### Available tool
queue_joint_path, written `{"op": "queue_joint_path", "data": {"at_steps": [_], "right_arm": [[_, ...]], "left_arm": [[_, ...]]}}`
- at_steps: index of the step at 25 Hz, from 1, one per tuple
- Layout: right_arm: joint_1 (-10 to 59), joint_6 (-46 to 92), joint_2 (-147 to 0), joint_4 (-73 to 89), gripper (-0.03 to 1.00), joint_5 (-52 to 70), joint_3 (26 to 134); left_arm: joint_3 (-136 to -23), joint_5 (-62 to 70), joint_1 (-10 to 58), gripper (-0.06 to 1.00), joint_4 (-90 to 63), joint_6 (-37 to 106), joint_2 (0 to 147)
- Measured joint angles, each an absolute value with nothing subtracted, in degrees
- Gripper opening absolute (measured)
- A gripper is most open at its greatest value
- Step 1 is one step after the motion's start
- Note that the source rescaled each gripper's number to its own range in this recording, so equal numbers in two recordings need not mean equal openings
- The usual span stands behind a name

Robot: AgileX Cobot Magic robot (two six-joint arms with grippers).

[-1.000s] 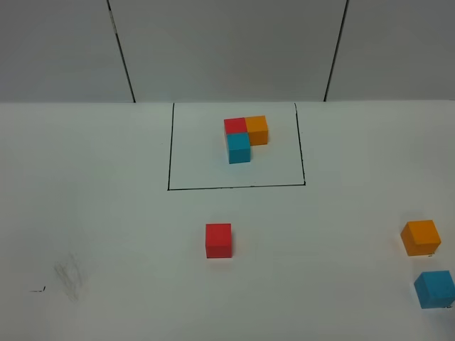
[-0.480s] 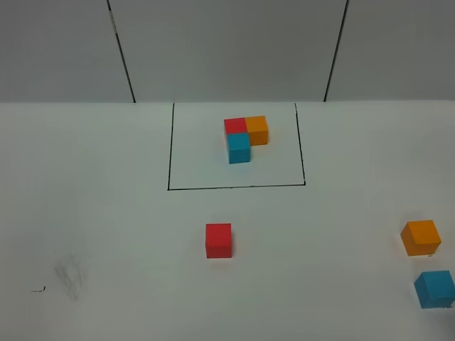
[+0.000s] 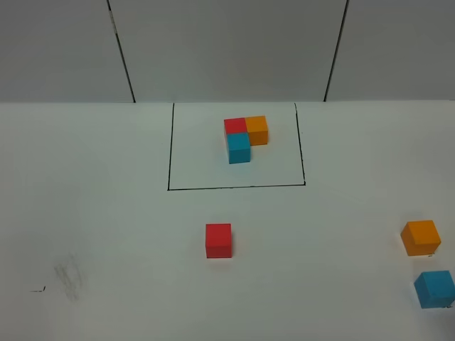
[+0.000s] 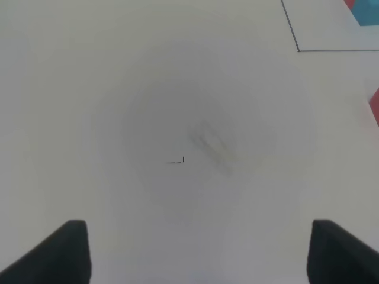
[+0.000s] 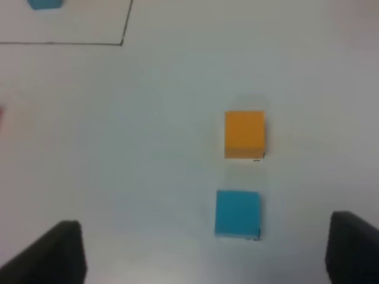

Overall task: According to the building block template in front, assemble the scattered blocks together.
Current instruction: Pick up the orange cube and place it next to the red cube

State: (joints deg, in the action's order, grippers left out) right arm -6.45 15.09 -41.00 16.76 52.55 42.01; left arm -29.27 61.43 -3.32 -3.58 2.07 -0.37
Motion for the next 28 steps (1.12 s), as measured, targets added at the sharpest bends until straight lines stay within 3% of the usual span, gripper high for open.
{"op": "queue_joint_path", "data": {"at_steps": [20,28], "right_arm": [[-6.5,16.5,-61.7,16.2,0.67,45.5,42.3],[-5.9,16.7,-72.6,15.7,0.63,46.2,51.3]], "left_arm": [[-29.3,61.4,-3.3,0.79,-3.6,2.1,-0.4],[-29.3,61.4,-3.3,0.79,-3.6,2.1,-0.4]]}}
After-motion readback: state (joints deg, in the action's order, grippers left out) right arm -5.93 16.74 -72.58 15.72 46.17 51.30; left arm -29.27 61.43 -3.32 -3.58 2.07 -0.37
